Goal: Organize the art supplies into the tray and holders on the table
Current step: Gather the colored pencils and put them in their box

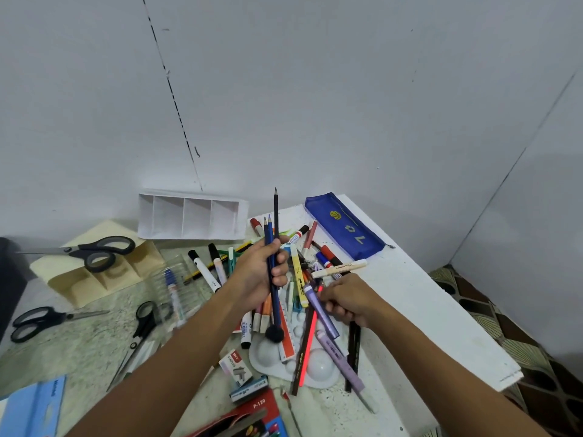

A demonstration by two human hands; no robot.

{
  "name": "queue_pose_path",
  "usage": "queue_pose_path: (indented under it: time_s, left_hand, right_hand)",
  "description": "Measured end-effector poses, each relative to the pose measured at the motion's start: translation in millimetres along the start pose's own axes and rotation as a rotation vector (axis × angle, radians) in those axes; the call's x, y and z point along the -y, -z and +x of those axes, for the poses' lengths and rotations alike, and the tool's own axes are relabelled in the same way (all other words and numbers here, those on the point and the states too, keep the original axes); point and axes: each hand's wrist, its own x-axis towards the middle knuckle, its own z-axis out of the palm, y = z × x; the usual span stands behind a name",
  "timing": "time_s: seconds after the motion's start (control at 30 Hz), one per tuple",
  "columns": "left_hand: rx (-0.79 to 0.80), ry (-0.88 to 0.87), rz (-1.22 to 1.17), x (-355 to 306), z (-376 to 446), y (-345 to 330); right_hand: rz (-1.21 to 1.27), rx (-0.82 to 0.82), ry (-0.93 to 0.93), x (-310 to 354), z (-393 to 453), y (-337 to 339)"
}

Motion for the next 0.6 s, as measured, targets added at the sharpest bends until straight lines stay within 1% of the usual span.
queue_pose_path:
  time_s: [0.07, 0.27, 0.43, 0.6]
  left_hand:
    - [-0.006, -0.006, 0.005, -1.8, -1.5, 1.8]
    - [-0.042, -0.011, 0.012, -6.4, -4.1, 8.9]
    - [-0.068, -0.004, 0.019, -7.1, -5.0, 14.5]
    - [-0.054, 0.011, 0.010, -7.9, -9.0, 18.1]
  right_hand:
    - [0.028, -0.017, 0.022, 1.2, -0.3, 0.5]
    - [0.110, -0.115, 0.205, 11.9, 0.3, 5.1]
    - [0.157, -0.147, 0.309, 26.0, 2.4, 4.4]
    - [0.182, -0.154, 0.363, 42.6, 3.2, 6.7]
